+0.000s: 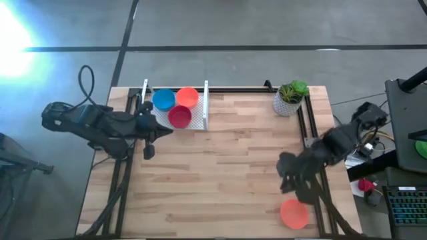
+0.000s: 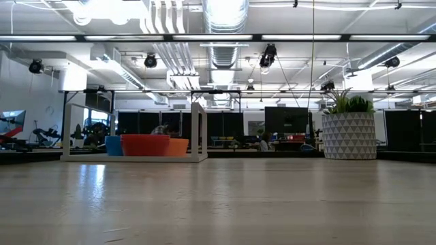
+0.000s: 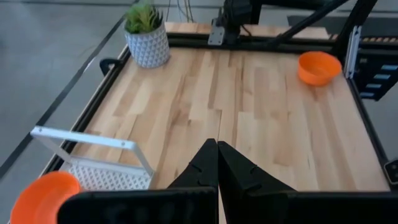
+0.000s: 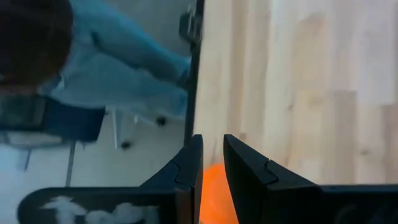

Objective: Pick & Place Mini bowls
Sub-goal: Stack the orange bowl on the stacked orange bowls on the shelf

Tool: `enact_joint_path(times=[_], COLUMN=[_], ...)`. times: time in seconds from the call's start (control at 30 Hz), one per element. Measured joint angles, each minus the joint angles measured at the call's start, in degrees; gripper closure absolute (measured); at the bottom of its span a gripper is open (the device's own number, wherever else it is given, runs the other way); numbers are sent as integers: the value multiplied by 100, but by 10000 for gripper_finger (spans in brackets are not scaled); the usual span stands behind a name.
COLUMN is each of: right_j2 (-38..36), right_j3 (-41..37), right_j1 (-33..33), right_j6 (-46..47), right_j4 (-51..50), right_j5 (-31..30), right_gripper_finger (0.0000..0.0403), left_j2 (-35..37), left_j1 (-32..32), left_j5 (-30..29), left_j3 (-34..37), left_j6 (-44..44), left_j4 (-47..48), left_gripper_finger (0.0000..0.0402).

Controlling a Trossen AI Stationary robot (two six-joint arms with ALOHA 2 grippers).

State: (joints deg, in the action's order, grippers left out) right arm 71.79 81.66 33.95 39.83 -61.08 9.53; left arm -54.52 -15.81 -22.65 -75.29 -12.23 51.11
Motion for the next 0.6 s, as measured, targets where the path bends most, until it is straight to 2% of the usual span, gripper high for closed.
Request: enact_joint_path(times=[0.27,0.6], right_j2=[845,1884], right_j3=[-153,-179], right_j1=[685,977], right_j6=[37,-516], right_j4=[-35,-323], right_j5=[18,903], right_gripper_finger=[342,342], left_j2=[22,17], left_j1=[0,0], left_j5=[2,3], left_j3=[0,0], left_j6=[194,338], left_j4=[-310,-458], left_gripper_finger=[401,402])
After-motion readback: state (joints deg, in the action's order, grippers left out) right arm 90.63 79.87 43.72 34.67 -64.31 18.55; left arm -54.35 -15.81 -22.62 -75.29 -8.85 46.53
